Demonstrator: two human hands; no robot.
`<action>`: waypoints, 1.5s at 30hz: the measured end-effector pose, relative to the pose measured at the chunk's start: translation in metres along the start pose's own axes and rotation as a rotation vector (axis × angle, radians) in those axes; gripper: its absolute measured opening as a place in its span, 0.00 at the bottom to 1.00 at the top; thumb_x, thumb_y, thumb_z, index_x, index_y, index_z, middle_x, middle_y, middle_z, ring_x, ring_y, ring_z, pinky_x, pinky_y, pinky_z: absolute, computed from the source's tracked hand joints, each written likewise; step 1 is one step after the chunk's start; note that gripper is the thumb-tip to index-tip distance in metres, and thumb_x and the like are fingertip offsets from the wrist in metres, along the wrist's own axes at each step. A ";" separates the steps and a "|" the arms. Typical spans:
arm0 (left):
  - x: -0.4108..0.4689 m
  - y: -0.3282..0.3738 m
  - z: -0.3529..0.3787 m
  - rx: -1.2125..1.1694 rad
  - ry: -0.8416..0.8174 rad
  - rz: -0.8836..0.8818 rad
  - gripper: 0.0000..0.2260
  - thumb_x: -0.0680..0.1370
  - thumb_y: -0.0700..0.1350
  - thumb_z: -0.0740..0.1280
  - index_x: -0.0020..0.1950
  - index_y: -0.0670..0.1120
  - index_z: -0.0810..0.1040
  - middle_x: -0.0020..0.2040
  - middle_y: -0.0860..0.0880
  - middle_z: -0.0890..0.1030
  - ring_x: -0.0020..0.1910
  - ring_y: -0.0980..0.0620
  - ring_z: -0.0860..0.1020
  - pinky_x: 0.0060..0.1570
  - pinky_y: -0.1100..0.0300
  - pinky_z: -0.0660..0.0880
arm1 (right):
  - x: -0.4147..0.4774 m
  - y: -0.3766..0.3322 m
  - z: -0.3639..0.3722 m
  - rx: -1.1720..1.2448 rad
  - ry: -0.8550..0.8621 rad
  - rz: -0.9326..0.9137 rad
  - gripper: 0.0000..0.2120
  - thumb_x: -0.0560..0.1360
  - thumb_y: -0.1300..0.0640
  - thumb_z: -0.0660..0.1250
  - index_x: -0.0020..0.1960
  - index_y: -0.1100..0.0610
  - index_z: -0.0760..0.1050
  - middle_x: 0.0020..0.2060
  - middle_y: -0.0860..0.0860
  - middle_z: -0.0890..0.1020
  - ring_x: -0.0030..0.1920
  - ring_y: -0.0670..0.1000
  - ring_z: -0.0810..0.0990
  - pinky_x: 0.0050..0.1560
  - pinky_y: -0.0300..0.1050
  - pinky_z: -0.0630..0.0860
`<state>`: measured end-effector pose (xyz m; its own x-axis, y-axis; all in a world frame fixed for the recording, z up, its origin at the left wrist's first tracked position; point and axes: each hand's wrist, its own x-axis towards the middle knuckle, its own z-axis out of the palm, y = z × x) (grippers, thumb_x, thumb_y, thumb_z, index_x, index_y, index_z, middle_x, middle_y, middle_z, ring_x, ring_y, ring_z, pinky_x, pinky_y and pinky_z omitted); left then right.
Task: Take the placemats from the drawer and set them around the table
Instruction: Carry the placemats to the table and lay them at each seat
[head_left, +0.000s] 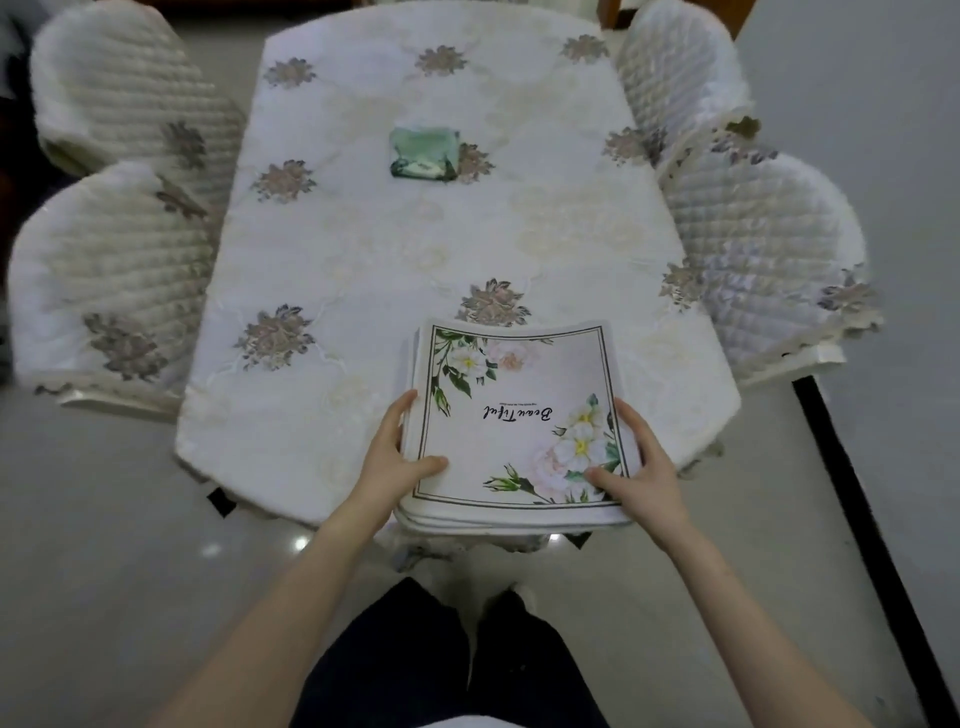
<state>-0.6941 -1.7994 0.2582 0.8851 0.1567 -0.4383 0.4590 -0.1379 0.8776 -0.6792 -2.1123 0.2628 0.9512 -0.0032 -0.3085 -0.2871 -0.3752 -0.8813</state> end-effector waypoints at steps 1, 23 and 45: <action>-0.001 -0.005 0.007 -0.001 0.011 -0.022 0.41 0.68 0.32 0.76 0.73 0.59 0.64 0.64 0.49 0.76 0.58 0.55 0.78 0.56 0.58 0.78 | 0.006 0.006 -0.001 -0.021 -0.024 -0.005 0.41 0.66 0.67 0.76 0.72 0.43 0.66 0.68 0.44 0.74 0.67 0.46 0.74 0.67 0.48 0.72; 0.002 -0.029 0.045 0.461 0.164 -0.079 0.32 0.71 0.37 0.69 0.74 0.47 0.64 0.62 0.49 0.73 0.64 0.44 0.62 0.56 0.63 0.60 | 0.037 0.039 0.001 -0.362 0.012 -0.086 0.29 0.69 0.60 0.73 0.69 0.51 0.72 0.67 0.55 0.72 0.66 0.58 0.68 0.65 0.47 0.64; -0.021 0.011 0.010 0.038 0.165 0.007 0.29 0.72 0.32 0.70 0.71 0.50 0.72 0.61 0.54 0.77 0.58 0.60 0.75 0.48 0.77 0.70 | 0.041 -0.017 -0.015 -0.051 -0.148 -0.106 0.34 0.72 0.70 0.69 0.72 0.48 0.66 0.68 0.42 0.71 0.63 0.35 0.68 0.52 0.19 0.64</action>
<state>-0.7067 -1.8142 0.2751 0.8649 0.3138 -0.3918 0.4584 -0.1756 0.8712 -0.6337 -2.1199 0.2707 0.9477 0.1736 -0.2677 -0.1767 -0.4131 -0.8934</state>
